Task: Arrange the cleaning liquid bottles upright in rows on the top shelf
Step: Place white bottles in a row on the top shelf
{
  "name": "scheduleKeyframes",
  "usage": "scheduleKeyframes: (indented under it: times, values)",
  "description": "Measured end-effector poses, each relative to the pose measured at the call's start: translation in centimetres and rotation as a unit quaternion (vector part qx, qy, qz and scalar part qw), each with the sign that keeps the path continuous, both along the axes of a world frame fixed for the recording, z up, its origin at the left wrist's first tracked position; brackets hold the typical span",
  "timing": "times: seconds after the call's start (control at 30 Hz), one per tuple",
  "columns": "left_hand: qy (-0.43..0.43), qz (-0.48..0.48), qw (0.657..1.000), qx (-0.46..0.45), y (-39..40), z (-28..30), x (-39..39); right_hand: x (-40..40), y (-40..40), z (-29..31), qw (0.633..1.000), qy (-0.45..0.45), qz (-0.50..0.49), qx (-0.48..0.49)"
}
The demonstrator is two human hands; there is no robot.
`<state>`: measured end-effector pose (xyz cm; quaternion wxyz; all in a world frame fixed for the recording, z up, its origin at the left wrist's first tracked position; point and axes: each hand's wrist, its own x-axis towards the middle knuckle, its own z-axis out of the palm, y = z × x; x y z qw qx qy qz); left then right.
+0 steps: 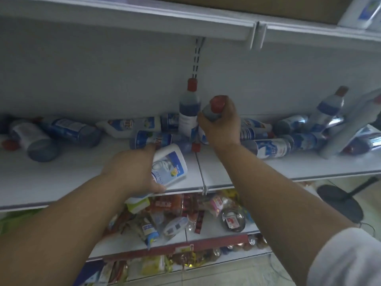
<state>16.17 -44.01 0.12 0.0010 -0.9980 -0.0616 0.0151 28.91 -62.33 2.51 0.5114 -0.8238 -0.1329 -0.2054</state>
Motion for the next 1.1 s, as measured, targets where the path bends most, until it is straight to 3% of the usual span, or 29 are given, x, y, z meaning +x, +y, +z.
scheduleKeyframes:
  times: [0.27, 0.5, 0.7, 1.1]
  values:
    - [-0.02, -0.046, 0.997, -0.055, 3.6, 0.3, -5.0, -11.9, 0.4, 2.0, 0.992, -0.128, -0.016, -0.005]
    - [-0.037, -0.057, 0.995, -0.073, 4.2, 4.1, -10.8, -20.0, 0.4, 5.6, 0.981, -0.19, 0.003, -0.023]
    - [-0.057, -0.05, 0.995, -0.058, 3.6, 10.7, -14.9, -23.3, 0.0, 12.5, 0.98, -0.185, 0.046, -0.05]
    - [-0.133, -0.041, 0.987, 0.082, 2.9, 28.2, -19.7, -25.2, 1.7, 30.6, 0.966, -0.218, 0.132, -0.035]
